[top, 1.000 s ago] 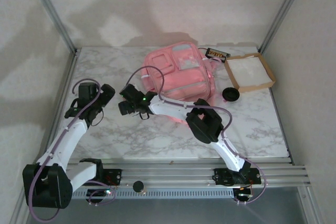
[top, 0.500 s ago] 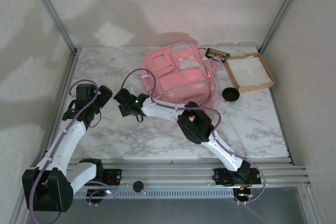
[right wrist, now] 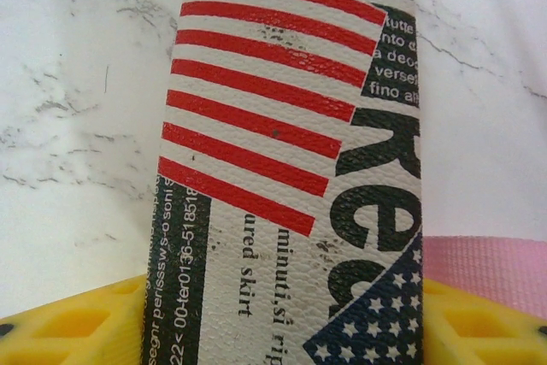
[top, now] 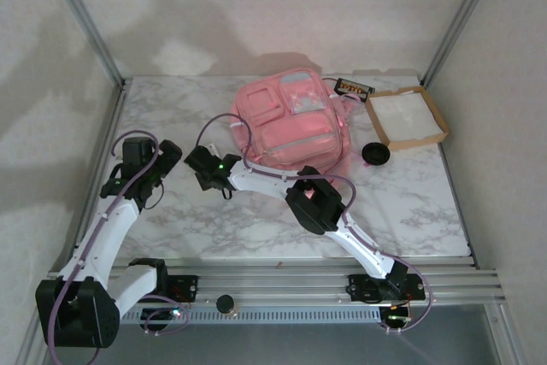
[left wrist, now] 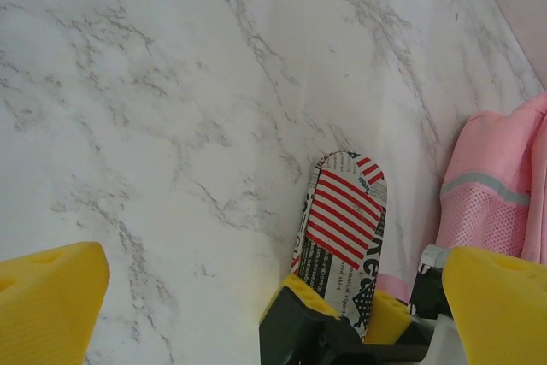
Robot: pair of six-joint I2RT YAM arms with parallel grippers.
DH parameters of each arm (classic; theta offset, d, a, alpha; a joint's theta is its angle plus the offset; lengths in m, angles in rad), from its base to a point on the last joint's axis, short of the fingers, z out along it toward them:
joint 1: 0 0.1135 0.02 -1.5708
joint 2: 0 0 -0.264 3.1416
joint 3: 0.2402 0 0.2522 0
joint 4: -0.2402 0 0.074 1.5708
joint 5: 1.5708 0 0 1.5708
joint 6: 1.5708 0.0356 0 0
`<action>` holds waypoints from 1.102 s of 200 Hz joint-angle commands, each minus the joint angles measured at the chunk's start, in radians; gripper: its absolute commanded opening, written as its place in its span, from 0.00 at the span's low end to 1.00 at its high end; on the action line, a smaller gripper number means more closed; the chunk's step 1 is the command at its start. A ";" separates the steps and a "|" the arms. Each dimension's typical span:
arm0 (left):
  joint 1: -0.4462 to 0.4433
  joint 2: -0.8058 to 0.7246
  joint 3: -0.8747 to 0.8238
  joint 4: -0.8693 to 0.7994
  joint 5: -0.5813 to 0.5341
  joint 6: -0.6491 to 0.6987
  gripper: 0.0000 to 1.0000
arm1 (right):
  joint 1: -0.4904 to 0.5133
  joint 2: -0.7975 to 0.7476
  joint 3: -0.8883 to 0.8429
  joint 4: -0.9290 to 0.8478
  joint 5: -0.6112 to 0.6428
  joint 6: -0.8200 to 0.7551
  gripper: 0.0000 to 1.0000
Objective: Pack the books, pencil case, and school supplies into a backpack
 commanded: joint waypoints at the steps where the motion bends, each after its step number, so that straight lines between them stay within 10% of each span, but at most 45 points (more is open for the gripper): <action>1: 0.009 -0.028 0.018 -0.026 0.015 0.023 1.00 | 0.017 -0.062 -0.018 -0.007 -0.047 -0.005 0.57; 102: -0.047 -0.034 0.195 -0.054 0.047 0.213 1.00 | -0.030 -0.634 -0.541 0.215 -0.168 0.037 0.57; 220: -0.751 0.394 0.438 0.042 -0.157 0.550 0.99 | -0.463 -1.272 -0.966 -0.008 -0.198 0.081 0.59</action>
